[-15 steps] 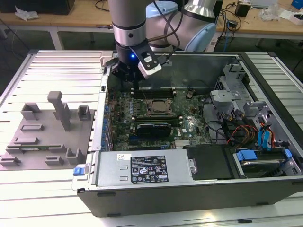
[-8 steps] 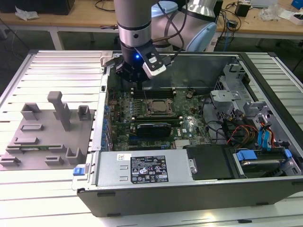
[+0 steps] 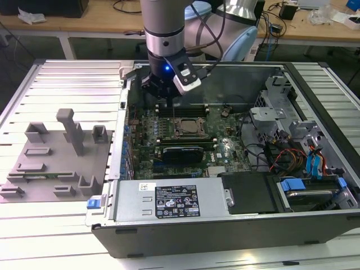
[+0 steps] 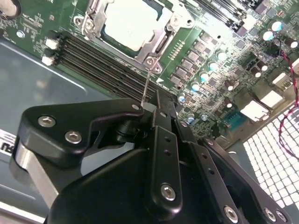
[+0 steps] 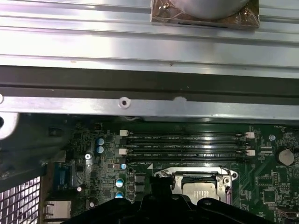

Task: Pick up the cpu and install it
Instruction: 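Install the first cpu locking lever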

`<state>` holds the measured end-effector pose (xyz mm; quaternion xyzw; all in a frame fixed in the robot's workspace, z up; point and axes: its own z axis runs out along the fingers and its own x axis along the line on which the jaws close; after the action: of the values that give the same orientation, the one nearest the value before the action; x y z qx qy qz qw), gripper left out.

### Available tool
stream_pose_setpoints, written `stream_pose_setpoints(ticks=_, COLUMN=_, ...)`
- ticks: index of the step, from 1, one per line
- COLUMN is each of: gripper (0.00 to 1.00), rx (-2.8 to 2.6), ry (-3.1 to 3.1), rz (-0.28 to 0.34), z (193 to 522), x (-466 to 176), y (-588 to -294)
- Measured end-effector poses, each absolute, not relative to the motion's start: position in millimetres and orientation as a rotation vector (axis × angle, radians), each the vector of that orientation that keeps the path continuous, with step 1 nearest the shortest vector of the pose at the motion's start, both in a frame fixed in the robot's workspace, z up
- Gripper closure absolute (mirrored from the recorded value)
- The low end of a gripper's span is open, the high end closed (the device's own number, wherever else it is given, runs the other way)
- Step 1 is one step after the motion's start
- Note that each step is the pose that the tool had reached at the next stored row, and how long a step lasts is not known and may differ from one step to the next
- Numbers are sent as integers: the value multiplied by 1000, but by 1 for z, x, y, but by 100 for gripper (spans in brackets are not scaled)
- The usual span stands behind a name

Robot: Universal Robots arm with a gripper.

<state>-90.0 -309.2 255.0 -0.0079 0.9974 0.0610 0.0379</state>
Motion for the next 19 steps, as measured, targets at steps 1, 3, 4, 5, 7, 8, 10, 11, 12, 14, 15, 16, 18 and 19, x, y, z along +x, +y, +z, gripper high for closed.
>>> stream_pose_setpoints(ticks=1, gripper=89, rx=-22, ry=3060, rz=187, z=255, x=-89, y=-310)
stream_pose_setpoints(ticks=3, gripper=89, rx=-19, ry=3061, rz=187, z=255, x=-86, y=-310)
stream_pose_setpoints(ticks=4, gripper=89, rx=-14, ry=3061, rz=187, z=254, x=-85, y=-311)
stream_pose_setpoints(ticks=5, gripper=89, rx=-11, ry=3062, rz=187, z=254, x=-84, y=-312)
stream_pose_setpoints(ticks=7, gripper=89, rx=-2, ry=3063, rz=186, z=254, x=-81, y=-313)
stream_pose_setpoints(ticks=8, gripper=89, rx=0, ry=3063, rz=186, z=254, x=-80, y=-314)
stream_pose_setpoints(ticks=10, gripper=89, rx=2, ry=3064, rz=186, z=254, x=-79, y=-314)
stream_pose_setpoints(ticks=11, gripper=89, rx=2, ry=3064, rz=186, z=254, x=-79, y=-315)
stream_pose_setpoints(ticks=12, gripper=89, rx=2, ry=3064, rz=186, z=254, x=-79, y=-315)
stream_pose_setpoints(ticks=14, gripper=89, rx=2, ry=3064, rz=186, z=254, x=-79, y=-315)
stream_pose_setpoints(ticks=15, gripper=89, rx=2, ry=3064, rz=186, z=254, x=-79, y=-315)
stream_pose_setpoints(ticks=16, gripper=89, rx=2, ry=3064, rz=186, z=254, x=-79, y=-315)
stream_pose_setpoints(ticks=18, gripper=89, rx=2, ry=3064, rz=186, z=256, x=-79, y=-315)
stream_pose_setpoints(ticks=19, gripper=89, rx=2, ry=3064, rz=186, z=258, x=-79, y=-315)
